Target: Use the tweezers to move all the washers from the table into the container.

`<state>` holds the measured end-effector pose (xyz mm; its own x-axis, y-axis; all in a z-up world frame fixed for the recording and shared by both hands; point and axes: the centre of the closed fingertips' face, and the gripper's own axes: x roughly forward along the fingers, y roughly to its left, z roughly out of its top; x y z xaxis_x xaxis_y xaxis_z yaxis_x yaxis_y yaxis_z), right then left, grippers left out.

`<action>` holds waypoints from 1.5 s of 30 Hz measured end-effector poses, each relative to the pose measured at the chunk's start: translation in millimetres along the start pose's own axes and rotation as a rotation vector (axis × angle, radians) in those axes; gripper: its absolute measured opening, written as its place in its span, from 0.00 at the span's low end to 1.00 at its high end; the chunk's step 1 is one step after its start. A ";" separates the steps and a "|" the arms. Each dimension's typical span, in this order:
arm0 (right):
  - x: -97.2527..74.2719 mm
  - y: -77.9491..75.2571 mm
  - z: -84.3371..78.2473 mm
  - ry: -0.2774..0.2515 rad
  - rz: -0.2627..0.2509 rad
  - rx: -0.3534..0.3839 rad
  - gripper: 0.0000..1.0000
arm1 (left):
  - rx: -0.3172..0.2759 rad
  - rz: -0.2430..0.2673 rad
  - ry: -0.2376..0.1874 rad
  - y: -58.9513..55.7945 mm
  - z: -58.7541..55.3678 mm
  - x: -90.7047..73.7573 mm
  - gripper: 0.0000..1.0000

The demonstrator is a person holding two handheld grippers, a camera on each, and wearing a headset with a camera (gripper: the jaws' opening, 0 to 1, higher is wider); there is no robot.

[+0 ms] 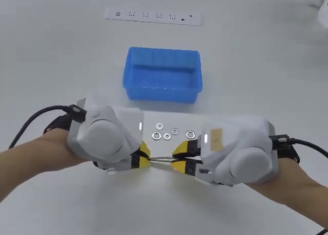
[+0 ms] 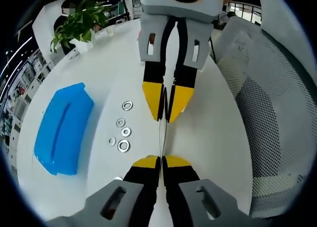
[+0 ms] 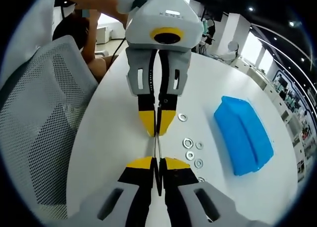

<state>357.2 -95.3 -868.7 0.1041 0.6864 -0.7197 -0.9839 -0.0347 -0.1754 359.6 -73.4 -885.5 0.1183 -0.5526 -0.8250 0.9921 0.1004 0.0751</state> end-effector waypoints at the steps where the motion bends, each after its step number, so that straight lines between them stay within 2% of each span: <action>1: -0.1 0.5 2.7 -0.008 -0.001 0.000 0.08 | -0.002 0.001 0.003 -0.8 -0.8 -5.2 0.07; 5: -1.5 1.6 6.8 -0.026 -0.007 -0.002 0.08 | -0.026 0.003 -0.020 -2.0 4.1 -23.9 0.07; 10: -6.0 -0.4 10.0 -0.046 -0.022 0.004 0.08 | -0.025 0.010 -0.074 -3.4 23.4 -43.3 0.07; 16: -10.7 -0.4 12.7 -0.073 -0.034 -0.001 0.08 | -0.008 0.026 -0.082 -2.5 31.6 -48.1 0.07; 21: -13.1 2.9 13.1 -0.133 -0.027 0.034 0.08 | -0.007 0.037 -0.124 -5.9 49.5 -55.8 0.07; 23: -11.7 4.1 13.7 -0.153 -0.021 0.057 0.08 | -0.010 0.039 -0.137 -6.7 55.1 -56.5 0.07; 28: -9.8 4.0 13.0 -0.170 -0.022 0.069 0.08 | -0.017 0.040 -0.148 -6.7 60.5 -54.3 0.07; 32: -12.3 2.8 11.8 -0.206 -0.016 0.106 0.08 | -0.025 0.043 -0.164 -5.3 65.9 -53.0 0.07; 40: -20.1 3.1 7.7 -0.228 -0.018 0.121 0.08 | -0.032 0.048 -0.246 -5.4 89.8 -47.9 0.07; 45: -23.9 2.7 4.1 -0.234 -0.020 0.135 0.08 | -0.069 0.029 -0.309 -5.3 101.2 -44.4 0.07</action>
<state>351.4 -108.8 -849.2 0.1026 0.8358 -0.5394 -0.9941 0.0668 -0.0857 353.3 -133.1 -792.6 0.1637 -0.7730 -0.6129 0.9843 0.1694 0.0493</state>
